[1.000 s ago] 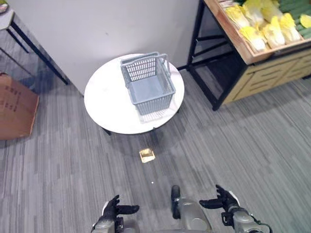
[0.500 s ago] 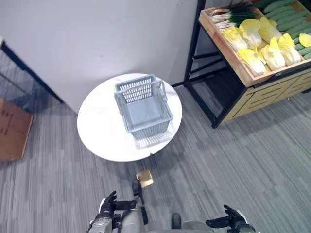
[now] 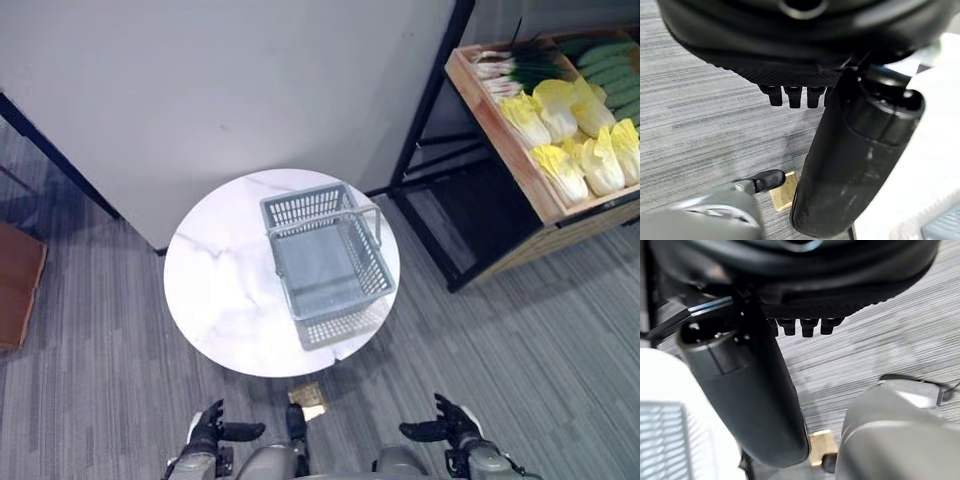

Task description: Get the vegetables into the basket

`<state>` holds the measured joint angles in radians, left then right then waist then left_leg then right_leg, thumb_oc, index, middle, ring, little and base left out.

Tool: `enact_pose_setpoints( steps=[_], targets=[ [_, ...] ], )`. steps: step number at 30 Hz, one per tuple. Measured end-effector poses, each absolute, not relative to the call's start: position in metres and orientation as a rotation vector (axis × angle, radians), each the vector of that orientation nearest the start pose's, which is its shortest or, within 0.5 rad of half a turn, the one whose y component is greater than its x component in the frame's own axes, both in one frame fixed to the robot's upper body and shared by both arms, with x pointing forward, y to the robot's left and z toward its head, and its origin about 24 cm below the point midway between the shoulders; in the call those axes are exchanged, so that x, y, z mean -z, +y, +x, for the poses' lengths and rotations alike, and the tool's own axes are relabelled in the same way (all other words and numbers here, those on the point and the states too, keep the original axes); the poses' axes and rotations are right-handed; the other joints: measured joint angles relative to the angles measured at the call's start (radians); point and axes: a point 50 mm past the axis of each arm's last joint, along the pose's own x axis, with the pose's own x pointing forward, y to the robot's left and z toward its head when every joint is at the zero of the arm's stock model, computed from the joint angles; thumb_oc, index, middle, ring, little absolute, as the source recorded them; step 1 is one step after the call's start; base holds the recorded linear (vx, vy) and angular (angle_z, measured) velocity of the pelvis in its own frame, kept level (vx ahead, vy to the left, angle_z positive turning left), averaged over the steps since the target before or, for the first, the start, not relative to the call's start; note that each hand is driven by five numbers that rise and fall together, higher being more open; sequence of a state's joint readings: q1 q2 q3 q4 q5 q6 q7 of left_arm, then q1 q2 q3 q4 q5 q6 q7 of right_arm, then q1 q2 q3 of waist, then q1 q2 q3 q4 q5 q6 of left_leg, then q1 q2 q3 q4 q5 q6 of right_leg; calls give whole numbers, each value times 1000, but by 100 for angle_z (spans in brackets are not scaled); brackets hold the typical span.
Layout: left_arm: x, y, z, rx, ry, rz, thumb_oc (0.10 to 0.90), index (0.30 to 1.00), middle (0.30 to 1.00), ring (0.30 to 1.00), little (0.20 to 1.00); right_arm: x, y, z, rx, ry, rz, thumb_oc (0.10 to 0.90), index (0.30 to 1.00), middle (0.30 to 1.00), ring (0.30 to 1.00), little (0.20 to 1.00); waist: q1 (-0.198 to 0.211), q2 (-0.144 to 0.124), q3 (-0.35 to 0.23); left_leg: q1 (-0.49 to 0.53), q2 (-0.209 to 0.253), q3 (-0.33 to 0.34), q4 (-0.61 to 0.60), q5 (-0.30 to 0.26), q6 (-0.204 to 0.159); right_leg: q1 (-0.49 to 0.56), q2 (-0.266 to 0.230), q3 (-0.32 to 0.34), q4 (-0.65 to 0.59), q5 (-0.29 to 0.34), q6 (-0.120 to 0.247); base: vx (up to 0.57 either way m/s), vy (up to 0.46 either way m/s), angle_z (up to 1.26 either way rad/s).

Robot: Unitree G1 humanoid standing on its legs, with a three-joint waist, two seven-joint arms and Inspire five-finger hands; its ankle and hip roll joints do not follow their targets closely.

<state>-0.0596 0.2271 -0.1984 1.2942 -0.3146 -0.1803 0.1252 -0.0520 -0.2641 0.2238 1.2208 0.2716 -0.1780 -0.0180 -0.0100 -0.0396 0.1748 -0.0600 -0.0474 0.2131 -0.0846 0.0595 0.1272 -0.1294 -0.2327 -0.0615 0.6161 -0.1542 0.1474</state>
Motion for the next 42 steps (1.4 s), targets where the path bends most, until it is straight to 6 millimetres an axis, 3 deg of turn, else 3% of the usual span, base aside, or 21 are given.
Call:
enact_pose_setpoints(
  steps=[3, 7, 8, 9, 10, 11, 12, 14, 16, 18, 23, 29, 32, 34, 35, 37, 39, 40, 42],
  targets=[
    [157, 233, 106, -276, 1075, 139, 900, 1000, 1000, 1000, 1000, 148, -233, 128, 119, 989, -153, 900, 1000, 1000, 1000, 1000, -6, 15, 8, -1, 26, 0, -4, 0, -1, 3, -20, -62, -229, -10, 8, 97, -112, -4],
    [157, 234, 105, -284, 1078, 139, 900, 1000, 1000, 1000, 1000, 150, -230, 121, 111, 1005, -153, 900, 1000, 1000, 1000, 1000, -17, 4, 6, 4, 60, -17, -3, 5, -51, -11, -31, -38, -586, 147, 18, 147, -221, 9],
    [157, 236, 104, -287, 1083, 143, 900, 1000, 1000, 1000, 1000, 151, -226, 122, 100, 1003, -148, 900, 1000, 1000, 1000, 1000, -29, -6, 2, 5, 74, -28, -4, 6, -76, -17, -21, 3, -659, 211, 14, 133, -240, 39],
    [156, 239, 103, -294, 1087, 148, 900, 1000, 1000, 1000, 1000, 151, -222, 122, 95, 1002, -139, 900, 1000, 1000, 1000, 1000, -40, -17, 0, 9, 78, -45, -8, 11, -108, 7, -15, 30, -695, 232, 13, 99, -240, 58],
    [157, 240, 102, -295, 1090, 150, 900, 1000, 1000, 1000, 1000, 153, -219, 118, 93, 1010, -129, 900, 1000, 1000, 1000, 1000, -45, -29, 0, 18, 81, -67, -9, 8, -138, 28, -13, 38, -700, 275, 29, 73, -257, 71],
    [158, 233, 102, -278, 1090, 143, 900, 1000, 1000, 1000, 1000, 155, -220, 115, 100, 1026, -129, 900, 1000, 1000, 1000, 1000, -43, -10, -2, 29, 131, -69, -8, 6, -155, 42, 31, 21, -685, 284, 11, 41, -187, 51],
    [158, 232, 101, -270, 1090, 139, 900, 1000, 1000, 1000, 1000, 154, -223, 114, 101, 1029, -138, 900, 1000, 1000, 1000, 1000, -39, -3, -5, 36, 153, -60, -5, 5, -159, 52, 55, 3, -687, 282, 1, 40, -218, 39],
    [159, 225, 102, -251, 1086, 118, 900, 1000, 1000, 1000, 1000, 151, -235, 116, 113, 1025, -168, 900, 1000, 1000, 1000, 1000, -32, 36, -13, 33, 207, -64, 31, 24, -179, 77, 106, -28, -683, 267, -29, 39, -260, 26],
    [160, 222, 103, -244, 1080, 110, 900, 1000, 1000, 1000, 1000, 149, -247, 111, 130, 1036, -195, 900, 1000, 1000, 1000, 1000, -36, 44, -16, 22, 221, -64, 42, 61, -240, 95, 116, -58, -701, 259, -44, -22, -230, 35],
    [159, 217, 106, -233, 1066, 99, 900, 1000, 1000, 1000, 1000, 147, -260, 108, 152, 1048, -227, 900, 1000, 1000, 1000, 1000, -35, 63, -14, 1, 227, -68, 52, 72, -253, 96, 125, -78, -703, 256, -48, -4, -181, 31],
    [162, 209, 101, -222, 1084, 80, 900, 1000, 1000, 1000, 1000, 144, -276, 100, 186, 1078, -263, 900, 1000, 1000, 1000, 1000, -35, 115, -17, 3, 255, -66, 31, 45, -263, 97, 153, -97, -702, 255, -54, 23, -85, 11],
    [165, 208, 90, -225, 1112, 78, 900, 1000, 1000, 1000, 1000, 141, -289, 91, 225, 1093, -291, 900, 1000, 1000, 1000, 1000, -34, 127, -29, 18, 250, -65, 8, 34, -257, 104, 145, -93, -701, 257, -54, 13, -1, 0],
    [165, 208, 87, -216, 1113, 82, 900, 1000, 1000, 1000, 1000, 127, -320, 94, 282, 1071, -380, 900, 1000, 1000, 1000, 1000, -35, 124, -32, 28, 237, -62, -3, 37, -252, 108, 136, -91, -701, 257, -54, 4, 69, -1],
    [166, 206, 82, -204, 1110, 78, 900, 1000, 1000, 1000, 1000, 84, -364, 120, 244, 937, -708, 900, 1000, 1000, 1000, 1000, -46, 128, -35, 39, 220, -51, -3, 42, -243, 111, 118, -81, -702, 264, -33, 7, 64, -8],
    [166, 206, 80, -205, 1114, 78, 900, 1000, 1000, 1000, 1000, 72, -371, 130, 244, 886, -772, 900, 1000, 1000, 1000, 1000, -51, 128, -35, 42, 217, -47, -3, 39, -239, 112, 118, -77, -702, 264, -29, 7, 62, -17],
    [166, 208, 76, -207, 1121, 79, 900, 1000, 1000, 1000, 1000, 0, -386, 181, 192, 579, -1073, 900, 1000, 1000, 1000, 1000, -70, 122, -35, 60, 203, -24, -4, 35, -239, 115, 107, -55, -702, 267, -21, 21, 67, -24],
    [166, 211, 74, -212, 1125, 85, 900, 1000, 1000, 1000, 1000, -34, -377, 205, 185, 388, -1156, 900, 1000, 1000, 1000, 1000, -74, 109, -41, 67, 203, -19, -4, 34, -242, 120, 106, -52, -702, 267, -19, 17, 23, -11],
    [167, 212, 71, -236, 1133, 69, 900, 1000, 1000, 1000, 1000, -60, -364, 219, 157, 251, -1208, 900, 1000, 1000, 1000, 1000, -76, 105, -41, 73, 203, -17, -6, 31, -241, 125, 106, -51, -702, 266, -19, 0, 0, 0],
    [167, 214, 68, -245, 1145, 71, 900, 1000, 1000, 1000, 1000, -78, -346, 233, 137, 108, -1216, 900, 1000, 1000, 1000, 1000, -75, 93, -51, 77, 203, -19, -4, 32, -244, 129, 109, -52, -703, 264, -18, 0, 0, 0]
  ],
)
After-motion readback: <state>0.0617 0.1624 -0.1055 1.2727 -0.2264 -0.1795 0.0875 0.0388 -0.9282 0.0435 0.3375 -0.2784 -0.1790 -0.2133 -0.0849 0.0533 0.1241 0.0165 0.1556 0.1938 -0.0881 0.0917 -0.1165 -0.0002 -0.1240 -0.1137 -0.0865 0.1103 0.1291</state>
